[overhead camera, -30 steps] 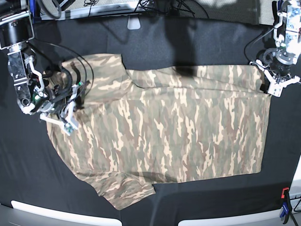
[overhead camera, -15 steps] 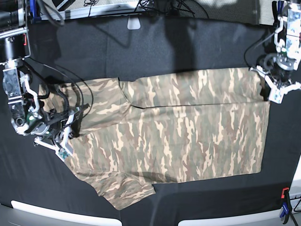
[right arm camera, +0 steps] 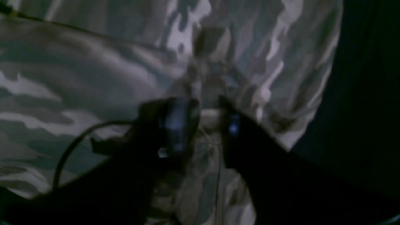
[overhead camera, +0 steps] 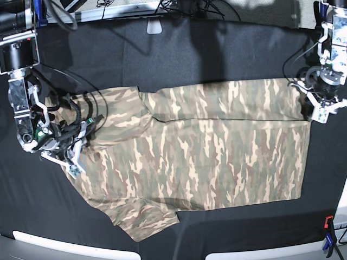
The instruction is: Layout the t-shirt on the table in an organized manner, then fold the t-shirt properly
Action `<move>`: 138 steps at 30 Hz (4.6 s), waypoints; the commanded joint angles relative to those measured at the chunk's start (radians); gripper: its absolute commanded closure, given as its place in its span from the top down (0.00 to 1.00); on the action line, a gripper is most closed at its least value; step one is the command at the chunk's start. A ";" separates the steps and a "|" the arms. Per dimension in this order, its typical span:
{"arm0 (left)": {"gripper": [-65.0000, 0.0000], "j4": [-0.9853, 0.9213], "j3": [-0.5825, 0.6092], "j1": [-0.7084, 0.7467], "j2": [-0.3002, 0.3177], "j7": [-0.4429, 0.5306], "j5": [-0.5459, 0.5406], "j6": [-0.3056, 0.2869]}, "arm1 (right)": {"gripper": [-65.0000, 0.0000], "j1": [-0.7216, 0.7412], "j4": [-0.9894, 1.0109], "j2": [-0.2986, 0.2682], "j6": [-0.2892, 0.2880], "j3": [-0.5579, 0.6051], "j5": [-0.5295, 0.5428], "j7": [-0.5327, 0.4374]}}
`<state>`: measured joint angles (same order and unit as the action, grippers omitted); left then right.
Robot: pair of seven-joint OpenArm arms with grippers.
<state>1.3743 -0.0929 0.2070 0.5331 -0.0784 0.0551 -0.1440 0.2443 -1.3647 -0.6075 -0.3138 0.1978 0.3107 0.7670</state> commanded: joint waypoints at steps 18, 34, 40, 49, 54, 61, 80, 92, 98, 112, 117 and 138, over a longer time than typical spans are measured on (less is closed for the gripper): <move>0.35 0.356 -0.009 0.262 0.185 -0.129 0.268 -0.324 | 0.35 -0.131 -0.340 -0.128 -0.022 -0.013 -0.073 -0.026; 0.35 0.318 0.095 0.289 0.185 -0.074 0.494 -0.286 | 0.35 -0.148 -0.359 -0.129 0.000 -0.013 -0.072 0.009; 0.33 0.173 0.095 0.230 0.185 -0.047 0.496 -0.286 | 0.35 -0.148 -0.359 -0.129 0.000 -0.013 -0.072 0.013; 0.05 0.104 0.095 0.209 0.185 0.022 0.547 -0.286 | 0.35 -0.148 -0.424 -0.130 -0.002 -0.013 -0.072 0.092; 0.00 0.105 0.095 0.209 0.185 0.050 0.547 -0.286 | 0.35 -0.190 -0.444 -0.153 -0.063 -0.013 -0.074 0.130; 0.00 0.105 0.095 0.209 0.185 0.050 0.547 -0.286 | 0.35 -0.267 -0.442 -0.195 -0.100 -0.012 -0.073 0.118; 0.00 0.105 0.095 0.208 0.185 0.051 0.547 -0.286 | 0.35 -0.391 -0.320 -0.349 0.082 0.266 -0.627 -0.165; 0.00 0.105 0.095 0.209 0.185 0.053 0.547 -0.286 | 0.35 -0.391 -0.310 -0.351 0.128 0.295 -0.677 -0.150; 0.00 0.105 0.095 0.208 0.185 0.054 0.547 -0.286 | 0.35 -0.388 -0.310 -0.351 0.131 0.294 -0.678 -0.151; 0.00 0.105 0.095 0.209 0.185 0.053 0.547 -0.286 | 0.26 -0.355 -0.310 -0.348 0.130 0.293 -0.678 -0.165; 0.00 0.105 0.095 0.209 0.185 0.054 0.546 -0.286 | 0.00 -0.356 -0.310 -0.348 0.135 0.293 -0.678 -0.147; 0.00 0.312 0.008 0.482 0.260 -0.023 0.249 -0.278 | 0.00 -0.611 -0.427 -0.508 0.218 0.290 -0.633 -0.003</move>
<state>1.6764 -0.0734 0.6838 0.7761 -0.0982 0.3012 -0.4271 -0.3752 -1.7771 -1.0893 -0.1047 0.4969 -0.3107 0.7574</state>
